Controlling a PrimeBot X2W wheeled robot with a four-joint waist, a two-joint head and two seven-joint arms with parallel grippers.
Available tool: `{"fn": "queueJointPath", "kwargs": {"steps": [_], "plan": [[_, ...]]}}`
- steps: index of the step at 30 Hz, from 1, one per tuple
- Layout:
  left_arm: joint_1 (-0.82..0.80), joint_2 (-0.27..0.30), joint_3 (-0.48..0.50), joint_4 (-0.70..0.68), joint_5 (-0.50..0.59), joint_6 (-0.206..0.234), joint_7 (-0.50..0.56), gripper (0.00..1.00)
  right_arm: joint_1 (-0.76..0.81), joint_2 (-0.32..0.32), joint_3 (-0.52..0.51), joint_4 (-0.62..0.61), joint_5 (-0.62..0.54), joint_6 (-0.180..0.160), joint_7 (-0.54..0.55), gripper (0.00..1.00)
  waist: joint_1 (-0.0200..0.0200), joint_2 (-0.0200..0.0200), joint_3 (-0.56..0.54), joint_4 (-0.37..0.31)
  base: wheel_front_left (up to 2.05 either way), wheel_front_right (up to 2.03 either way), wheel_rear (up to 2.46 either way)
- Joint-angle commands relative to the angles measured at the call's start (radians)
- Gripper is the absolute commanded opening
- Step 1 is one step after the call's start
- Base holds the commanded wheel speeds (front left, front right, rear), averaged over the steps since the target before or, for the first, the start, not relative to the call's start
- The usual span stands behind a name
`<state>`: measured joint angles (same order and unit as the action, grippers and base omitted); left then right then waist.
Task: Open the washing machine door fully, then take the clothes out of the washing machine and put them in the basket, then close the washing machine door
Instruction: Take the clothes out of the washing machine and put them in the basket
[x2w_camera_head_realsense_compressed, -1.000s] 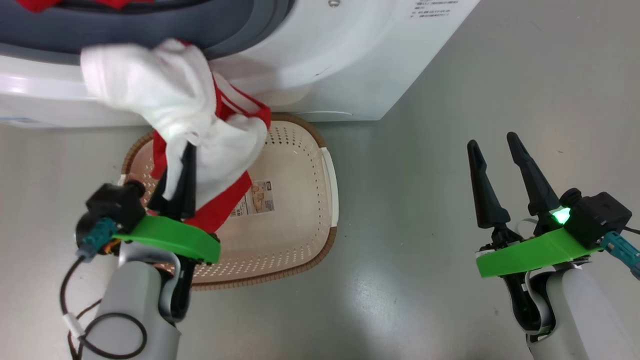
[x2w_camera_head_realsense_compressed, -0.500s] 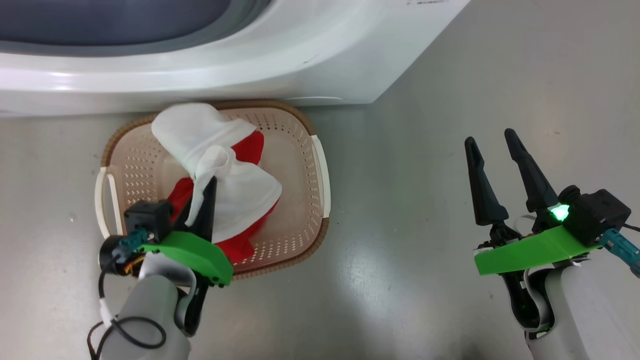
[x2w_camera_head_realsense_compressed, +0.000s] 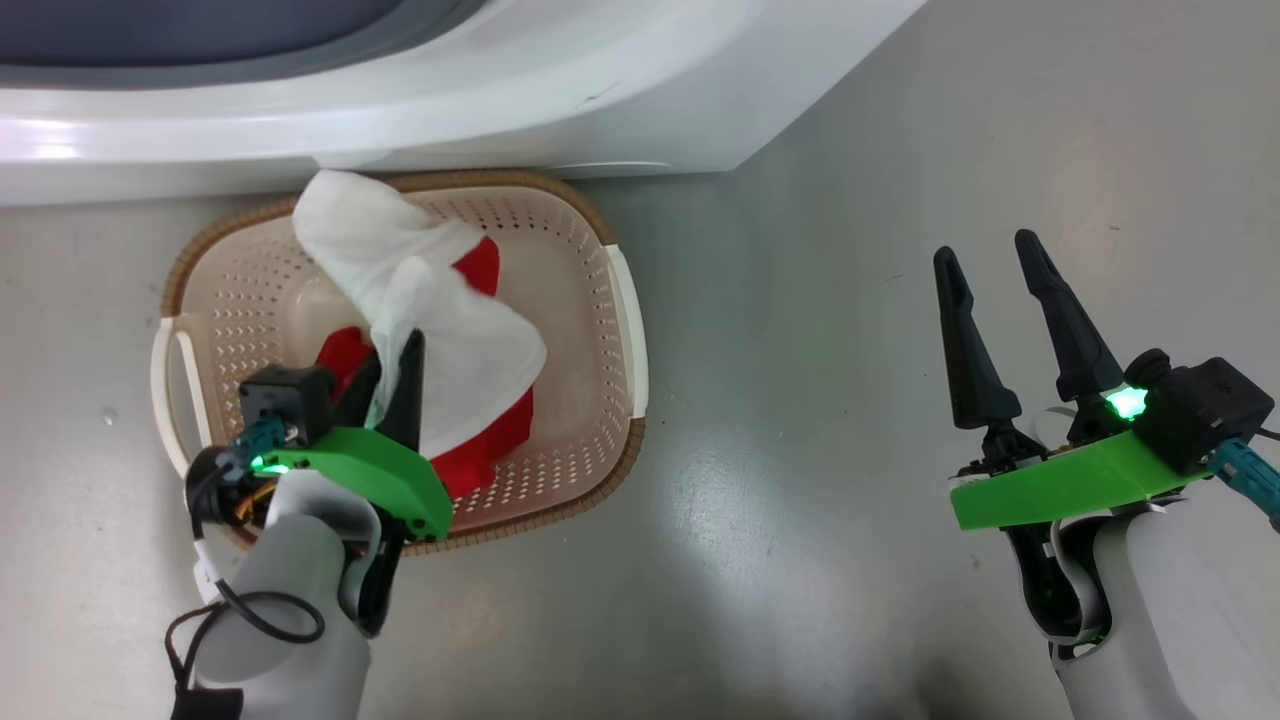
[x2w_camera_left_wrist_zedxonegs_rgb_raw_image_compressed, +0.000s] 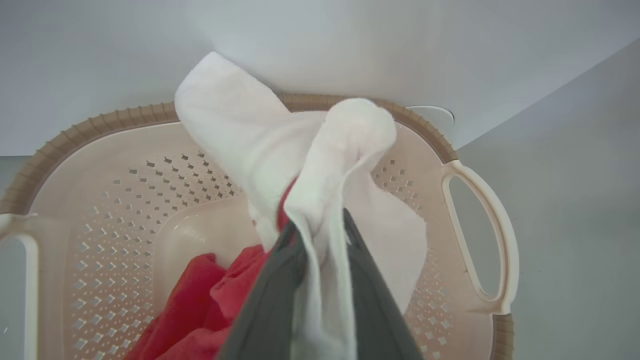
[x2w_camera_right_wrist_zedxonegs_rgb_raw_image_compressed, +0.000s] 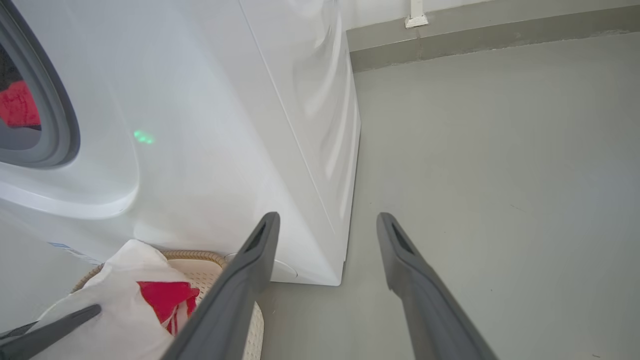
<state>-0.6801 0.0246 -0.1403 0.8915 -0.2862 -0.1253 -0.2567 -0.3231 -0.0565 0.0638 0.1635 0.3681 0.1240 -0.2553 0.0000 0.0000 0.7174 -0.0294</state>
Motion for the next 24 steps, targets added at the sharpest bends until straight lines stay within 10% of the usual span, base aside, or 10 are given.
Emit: {"fn": "queueJointPath", "kwargs": {"steps": [1, 6, 24], "plan": [[0.015, 0.026, 0.03, -0.003, -0.005, -0.005, -0.005, 0.42, 0.009, 0.005, 0.019, -0.02, -0.001, 0.007, -0.006, 1.0, 0.0, 0.0, 0.0, -0.001, 0.0, 0.0, 0.0], [0.013, 0.026, 0.044, 0.004, -0.003, -0.005, -0.005, 1.0, 0.008, 0.006, 0.016, -0.015, 0.0, 0.007, -0.006, 1.0, 0.0, 0.0, -0.009, -0.001, 0.0, 0.0, 0.0], [0.095, 0.026, 0.093, -0.093, -0.042, -0.005, -0.005, 1.0, 0.053, 0.0, 0.018, 0.013, -0.008, 0.007, -0.006, 1.0, 0.0, 0.0, -0.166, 0.032, 0.0, 0.0, 0.0]]}}
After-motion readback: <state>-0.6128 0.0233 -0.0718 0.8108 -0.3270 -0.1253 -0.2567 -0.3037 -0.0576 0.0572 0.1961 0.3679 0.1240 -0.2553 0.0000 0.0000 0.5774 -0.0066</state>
